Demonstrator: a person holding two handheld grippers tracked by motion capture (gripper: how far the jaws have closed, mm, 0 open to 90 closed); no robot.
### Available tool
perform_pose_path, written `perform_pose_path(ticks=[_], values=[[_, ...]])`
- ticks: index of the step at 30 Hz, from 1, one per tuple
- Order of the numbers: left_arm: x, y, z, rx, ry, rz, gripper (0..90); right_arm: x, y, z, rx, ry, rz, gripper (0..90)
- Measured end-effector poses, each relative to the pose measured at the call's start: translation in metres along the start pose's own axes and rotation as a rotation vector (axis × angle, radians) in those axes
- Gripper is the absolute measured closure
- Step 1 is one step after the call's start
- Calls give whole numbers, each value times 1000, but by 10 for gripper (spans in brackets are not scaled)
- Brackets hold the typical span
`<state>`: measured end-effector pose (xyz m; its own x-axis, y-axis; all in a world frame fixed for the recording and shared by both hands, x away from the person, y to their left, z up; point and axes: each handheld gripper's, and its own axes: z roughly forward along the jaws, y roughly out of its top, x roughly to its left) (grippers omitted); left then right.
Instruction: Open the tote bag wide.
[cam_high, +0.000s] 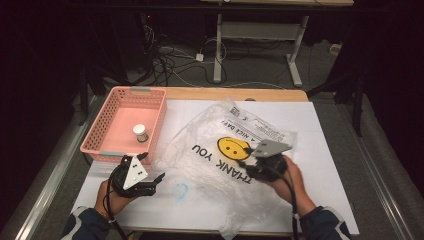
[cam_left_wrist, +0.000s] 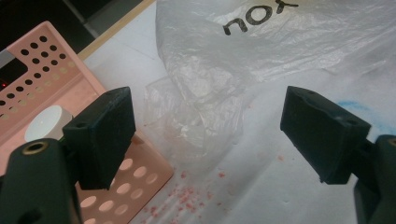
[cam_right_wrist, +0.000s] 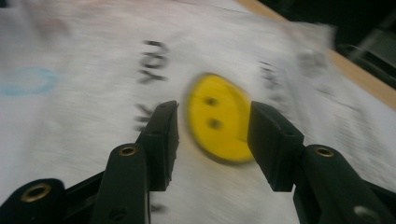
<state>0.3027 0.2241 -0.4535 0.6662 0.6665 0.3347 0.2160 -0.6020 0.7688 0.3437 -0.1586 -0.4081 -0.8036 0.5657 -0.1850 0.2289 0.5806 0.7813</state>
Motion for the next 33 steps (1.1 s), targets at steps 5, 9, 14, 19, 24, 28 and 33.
perform_pose_path(ticks=[5, 9, 14, 19, 24, 28, 33], values=[[-1, -1, 1, 4, -2, 0, 177, 32, 11, 25, 21, 127, -72, 505], [-2, -1, 1, 11, -3, 4, 176, 63, 15, 49, 75, 201, -193, 434], [-3, -1, 1, 10, -8, 0, 176, 75, 13, 69, 170, 193, -267, 490], [-3, -1, 1, 12, -8, 6, 177, 70, 6, 79, 224, 182, -242, 708], [-2, -2, 1, 16, -8, 3, 177, 55, 4, 77, 206, 112, -170, 900], [-1, -1, 2, 17, -9, 1, 177, 43, 4, 75, 174, 56, -135, 900], [-1, 0, 2, 8, -13, -7, 177, 24, 9, 67, 125, -1, -89, 900]])
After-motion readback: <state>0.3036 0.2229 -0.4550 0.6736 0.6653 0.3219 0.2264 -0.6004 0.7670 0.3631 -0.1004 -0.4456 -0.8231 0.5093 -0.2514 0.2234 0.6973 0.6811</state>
